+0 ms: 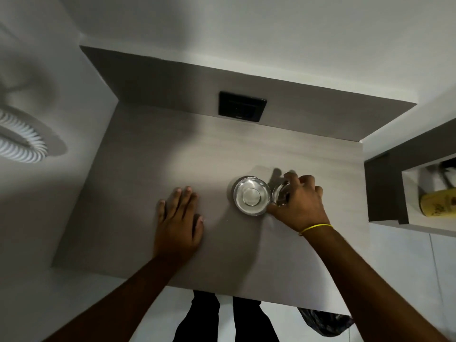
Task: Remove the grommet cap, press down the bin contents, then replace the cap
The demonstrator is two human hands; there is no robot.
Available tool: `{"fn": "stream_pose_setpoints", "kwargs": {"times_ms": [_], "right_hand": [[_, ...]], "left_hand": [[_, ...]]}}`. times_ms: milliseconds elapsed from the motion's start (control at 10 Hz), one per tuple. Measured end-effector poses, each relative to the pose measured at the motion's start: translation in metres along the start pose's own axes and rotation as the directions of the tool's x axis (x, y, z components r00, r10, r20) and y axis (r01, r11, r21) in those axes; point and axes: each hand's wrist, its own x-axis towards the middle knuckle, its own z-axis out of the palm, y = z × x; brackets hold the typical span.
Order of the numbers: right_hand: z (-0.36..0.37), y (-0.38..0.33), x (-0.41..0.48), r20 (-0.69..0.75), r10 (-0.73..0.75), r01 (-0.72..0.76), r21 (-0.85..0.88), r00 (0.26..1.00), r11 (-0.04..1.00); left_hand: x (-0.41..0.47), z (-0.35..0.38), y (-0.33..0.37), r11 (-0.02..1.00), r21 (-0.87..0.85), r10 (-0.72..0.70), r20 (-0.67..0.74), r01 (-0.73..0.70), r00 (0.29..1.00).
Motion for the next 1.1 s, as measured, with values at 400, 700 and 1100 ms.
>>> {"fn": "stream_pose_setpoints", "kwargs": {"times_ms": [400, 700, 1100], "right_hand": [[0.022, -0.079, 0.001, 0.129, -0.212, 0.234, -0.183, 0.969, 0.955], [0.027, -0.074, 0.0, 0.119, -0.284, 0.304, -0.211, 0.951, 0.929], [0.029, -0.07, -0.004, 0.258, -0.301, 0.344, -0.142, 0.918, 0.928]], "left_hand": [[0.001, 0.002, -0.002, 0.999, 0.045, 0.029, -0.009, -0.028, 1.0], [0.0, 0.002, -0.003, 0.998, 0.046, 0.049, -0.021, -0.048, 0.999], [0.0, 0.002, -0.005, 0.997, 0.012, 0.072, 0.026, -0.073, 0.997]]}}
